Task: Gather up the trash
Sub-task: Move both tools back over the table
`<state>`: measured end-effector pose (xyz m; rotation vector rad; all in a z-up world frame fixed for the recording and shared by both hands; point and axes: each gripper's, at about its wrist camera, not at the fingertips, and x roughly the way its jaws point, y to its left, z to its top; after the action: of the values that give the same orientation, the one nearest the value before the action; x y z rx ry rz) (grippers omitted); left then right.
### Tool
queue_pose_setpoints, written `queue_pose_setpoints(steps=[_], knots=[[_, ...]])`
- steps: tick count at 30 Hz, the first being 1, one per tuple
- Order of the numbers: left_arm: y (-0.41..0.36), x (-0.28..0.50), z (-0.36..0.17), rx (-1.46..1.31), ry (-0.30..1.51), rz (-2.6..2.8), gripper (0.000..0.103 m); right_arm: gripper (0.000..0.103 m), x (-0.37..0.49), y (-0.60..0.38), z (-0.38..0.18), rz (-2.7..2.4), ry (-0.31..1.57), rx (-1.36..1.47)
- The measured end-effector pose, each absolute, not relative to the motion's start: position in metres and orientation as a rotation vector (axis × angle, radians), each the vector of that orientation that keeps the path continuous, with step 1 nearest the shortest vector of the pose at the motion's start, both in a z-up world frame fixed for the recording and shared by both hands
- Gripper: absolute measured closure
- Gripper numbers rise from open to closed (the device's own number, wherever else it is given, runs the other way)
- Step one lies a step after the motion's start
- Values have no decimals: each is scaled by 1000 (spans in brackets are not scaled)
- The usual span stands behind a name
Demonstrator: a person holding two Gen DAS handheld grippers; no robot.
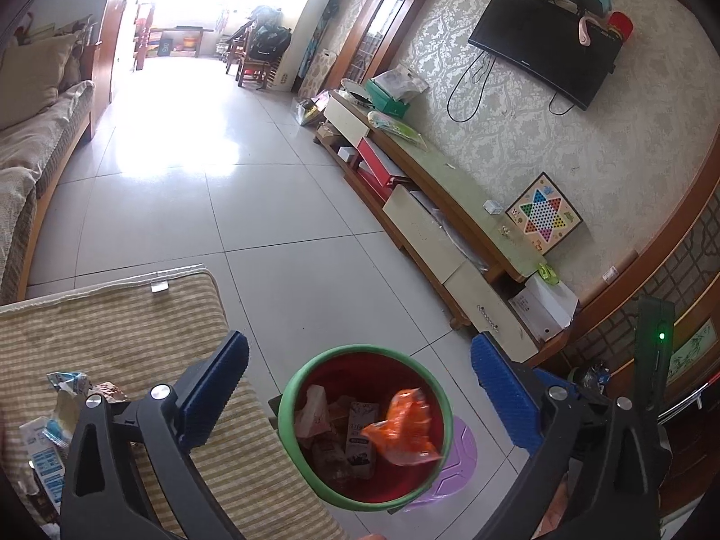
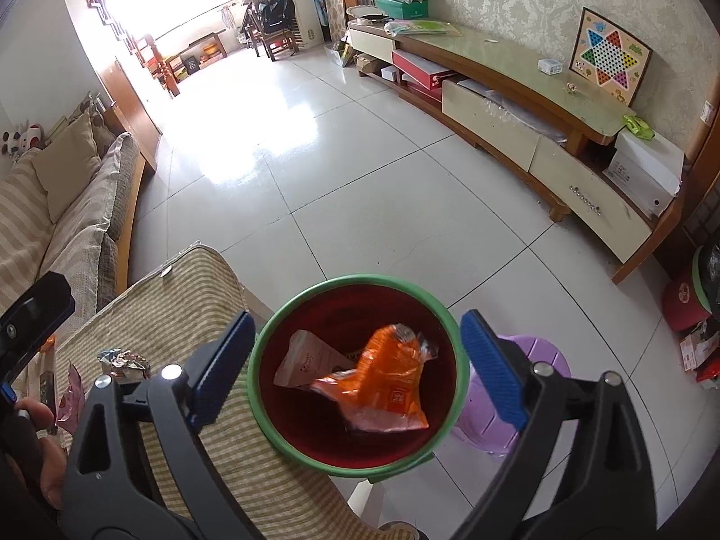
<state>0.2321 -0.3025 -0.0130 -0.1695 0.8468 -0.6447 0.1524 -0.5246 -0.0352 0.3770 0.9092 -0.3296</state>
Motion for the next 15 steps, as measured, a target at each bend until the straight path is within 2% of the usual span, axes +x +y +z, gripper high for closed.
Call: queue_pose_setpoints(steps=[15], knots=[[-225,215,7,-110,808,-527,8,7,168,-471,-34,-245,935,299]])
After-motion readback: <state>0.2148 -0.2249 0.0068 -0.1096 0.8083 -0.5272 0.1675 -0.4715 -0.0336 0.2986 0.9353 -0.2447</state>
